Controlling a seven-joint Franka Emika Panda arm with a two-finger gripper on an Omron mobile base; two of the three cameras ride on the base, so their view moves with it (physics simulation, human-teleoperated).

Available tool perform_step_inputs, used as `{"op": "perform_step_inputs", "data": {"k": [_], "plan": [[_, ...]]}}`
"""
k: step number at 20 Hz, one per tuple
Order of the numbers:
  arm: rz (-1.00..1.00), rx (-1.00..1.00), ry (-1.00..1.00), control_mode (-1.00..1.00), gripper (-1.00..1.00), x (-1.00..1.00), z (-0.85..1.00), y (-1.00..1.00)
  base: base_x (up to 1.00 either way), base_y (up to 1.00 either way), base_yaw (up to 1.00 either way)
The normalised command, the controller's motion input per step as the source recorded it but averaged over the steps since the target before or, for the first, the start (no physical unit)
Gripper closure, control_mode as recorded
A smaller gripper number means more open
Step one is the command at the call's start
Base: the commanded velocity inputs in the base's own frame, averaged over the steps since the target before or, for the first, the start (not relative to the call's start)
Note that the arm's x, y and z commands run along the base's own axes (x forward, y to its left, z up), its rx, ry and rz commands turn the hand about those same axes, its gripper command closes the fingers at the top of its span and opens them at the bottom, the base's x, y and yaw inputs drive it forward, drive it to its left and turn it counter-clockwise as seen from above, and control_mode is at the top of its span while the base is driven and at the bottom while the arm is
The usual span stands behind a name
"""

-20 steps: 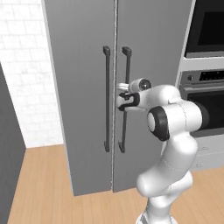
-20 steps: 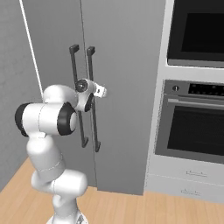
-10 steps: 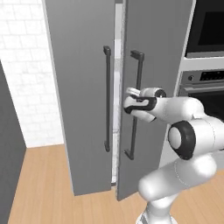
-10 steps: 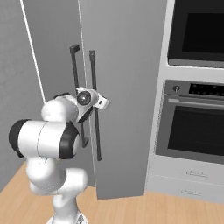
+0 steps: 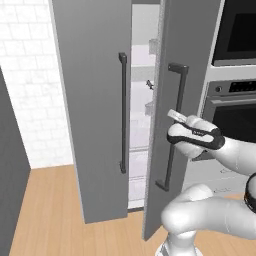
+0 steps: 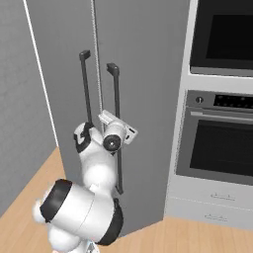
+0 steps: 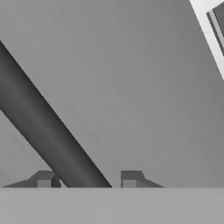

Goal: Take the strawberry from the fridge and place it on top of the pancake, located on the dining counter.

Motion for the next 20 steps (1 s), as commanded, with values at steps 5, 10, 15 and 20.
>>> {"op": "perform_step_inputs", "data": {"k": [5,10,15,20], "plan": [[0.00,0.11,-0.09,-1.00,1.00,-0.64,0.21,-1.00,0.00,0.00,0.00],[0.00,0.11,-0.06,-1.00,1.00,-0.59,0.20,-1.00,0.00,0.00,0.00],[0.00,0.14,-0.04,-1.00,1.00,-0.59,0.12,-1.00,0.00,0.00,0.00],[-0.01,0.16,-0.01,-1.00,1.00,-0.18,-0.06,-1.00,0.00,0.00,0.00]]}}
